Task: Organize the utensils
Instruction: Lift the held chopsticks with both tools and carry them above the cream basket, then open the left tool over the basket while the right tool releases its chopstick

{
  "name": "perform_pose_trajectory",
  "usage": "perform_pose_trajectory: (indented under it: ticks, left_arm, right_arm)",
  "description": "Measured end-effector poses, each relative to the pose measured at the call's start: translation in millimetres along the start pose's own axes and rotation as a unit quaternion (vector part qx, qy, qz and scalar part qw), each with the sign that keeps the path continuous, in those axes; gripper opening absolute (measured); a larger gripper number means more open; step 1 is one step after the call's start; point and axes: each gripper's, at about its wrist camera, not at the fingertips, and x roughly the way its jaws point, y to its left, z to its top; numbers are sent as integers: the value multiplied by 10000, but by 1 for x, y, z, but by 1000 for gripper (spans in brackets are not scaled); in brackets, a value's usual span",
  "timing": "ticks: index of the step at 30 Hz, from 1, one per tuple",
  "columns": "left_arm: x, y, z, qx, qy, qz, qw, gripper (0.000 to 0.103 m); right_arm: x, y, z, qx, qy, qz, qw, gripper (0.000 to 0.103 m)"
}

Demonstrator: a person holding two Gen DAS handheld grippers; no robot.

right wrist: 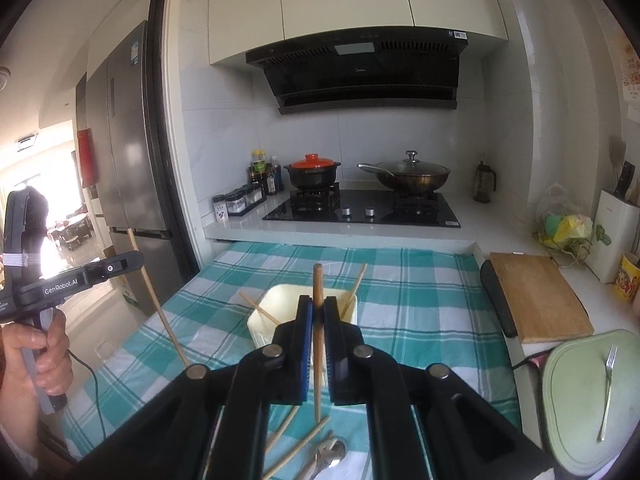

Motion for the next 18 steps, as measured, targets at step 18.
perform_pose_trajectory:
  ticks: [18]
  left_arm:
    - [134, 16, 34, -250, 333, 303, 9987, 4]
  right_arm:
    - [140, 5, 64, -172, 355, 269, 9989, 6]
